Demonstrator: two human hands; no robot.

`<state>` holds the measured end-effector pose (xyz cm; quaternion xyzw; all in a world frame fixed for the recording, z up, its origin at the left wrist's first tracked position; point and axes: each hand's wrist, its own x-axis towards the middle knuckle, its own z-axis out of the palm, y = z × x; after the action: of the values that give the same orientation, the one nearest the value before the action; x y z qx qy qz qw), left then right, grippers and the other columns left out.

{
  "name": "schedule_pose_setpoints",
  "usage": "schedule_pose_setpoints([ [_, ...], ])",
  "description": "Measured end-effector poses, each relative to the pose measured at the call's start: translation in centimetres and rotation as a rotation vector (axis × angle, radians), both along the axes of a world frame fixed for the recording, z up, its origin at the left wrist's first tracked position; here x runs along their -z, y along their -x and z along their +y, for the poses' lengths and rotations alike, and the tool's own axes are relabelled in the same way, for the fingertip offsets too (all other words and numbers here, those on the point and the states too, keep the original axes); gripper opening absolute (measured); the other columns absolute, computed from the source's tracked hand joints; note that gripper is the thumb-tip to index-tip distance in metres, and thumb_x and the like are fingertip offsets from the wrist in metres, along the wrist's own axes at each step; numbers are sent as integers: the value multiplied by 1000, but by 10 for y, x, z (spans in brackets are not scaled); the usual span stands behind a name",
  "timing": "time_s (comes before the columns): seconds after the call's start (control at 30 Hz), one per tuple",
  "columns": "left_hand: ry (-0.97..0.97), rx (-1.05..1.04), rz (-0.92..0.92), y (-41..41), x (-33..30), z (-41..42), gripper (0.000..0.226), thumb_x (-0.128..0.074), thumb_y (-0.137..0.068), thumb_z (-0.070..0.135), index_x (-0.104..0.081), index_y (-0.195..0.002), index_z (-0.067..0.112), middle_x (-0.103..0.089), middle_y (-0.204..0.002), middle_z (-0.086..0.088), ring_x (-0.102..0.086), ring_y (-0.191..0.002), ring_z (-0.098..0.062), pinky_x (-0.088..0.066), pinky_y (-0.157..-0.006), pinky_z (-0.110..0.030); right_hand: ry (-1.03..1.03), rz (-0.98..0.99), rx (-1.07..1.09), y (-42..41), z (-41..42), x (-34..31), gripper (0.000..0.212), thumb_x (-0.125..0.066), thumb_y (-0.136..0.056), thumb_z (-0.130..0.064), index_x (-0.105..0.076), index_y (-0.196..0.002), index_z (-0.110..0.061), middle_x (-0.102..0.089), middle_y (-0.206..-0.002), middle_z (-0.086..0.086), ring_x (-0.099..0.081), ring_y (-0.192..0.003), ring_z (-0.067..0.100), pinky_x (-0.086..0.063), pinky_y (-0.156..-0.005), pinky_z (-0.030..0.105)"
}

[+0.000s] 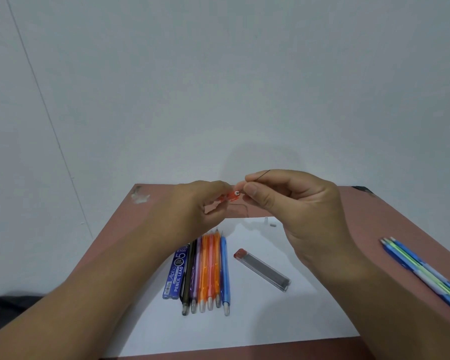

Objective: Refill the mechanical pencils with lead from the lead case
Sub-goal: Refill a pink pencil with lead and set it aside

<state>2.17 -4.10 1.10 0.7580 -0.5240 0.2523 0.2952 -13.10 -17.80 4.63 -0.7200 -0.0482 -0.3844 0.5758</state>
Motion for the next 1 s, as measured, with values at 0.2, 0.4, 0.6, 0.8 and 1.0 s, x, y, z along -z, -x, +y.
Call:
schedule_pose_setpoints([
  [0.2, -18, -18, -20, 0, 1, 0, 19, -73, -87, 21, -69, -104, 27, -50, -79, 23, -44, -60, 14, -31, -58, -8, 89, -10, 53, 1, -3, 2, 19, -79, -82, -10, -78, -95, -24, -79, -91, -8, -75, -92, 13, -59, -83, 23],
  [0.4, -17, -8, -22, 2, 0, 0, 22, -73, -86, 20, -70, -106, 27, -48, -79, 25, -45, -59, 13, -30, -59, -6, 117, -17, 78, 1, -3, 1, 20, -80, -82, -9, -78, -94, -25, -78, -91, -13, -74, -91, 6, -56, -80, 15],
  [0.6, -7, 12, -12, 2, 1, 0, 26, -75, -86, 20, -72, -110, 26, -52, -80, 25, -45, -62, 19, -28, -61, -3, 91, -8, 70, 2, -3, 2, 18, -81, -81, -7, -80, -92, -21, -79, -89, -11, -74, -90, 6, -56, -80, 15],
  [0.8, 14, 31, -1, 3, 1, 1, 25, -74, -86, 20, -72, -110, 27, -65, -83, 21, -50, -63, 9, -33, -62, -4, 157, 15, 81, 1, -6, 4, 18, -81, -82, -6, -80, -96, -17, -79, -92, -12, -74, -92, 6, -56, -82, 15],
  [1.0, -9, 26, 28, 2, 1, 0, 25, -72, -88, 21, -71, -112, 26, -70, -85, 13, -54, -67, 2, -43, -61, -11, 208, 41, 84, 1, -6, 4, 20, -80, -84, -9, -80, -96, -25, -78, -92, -15, -74, -93, 5, -57, -83, 17],
])
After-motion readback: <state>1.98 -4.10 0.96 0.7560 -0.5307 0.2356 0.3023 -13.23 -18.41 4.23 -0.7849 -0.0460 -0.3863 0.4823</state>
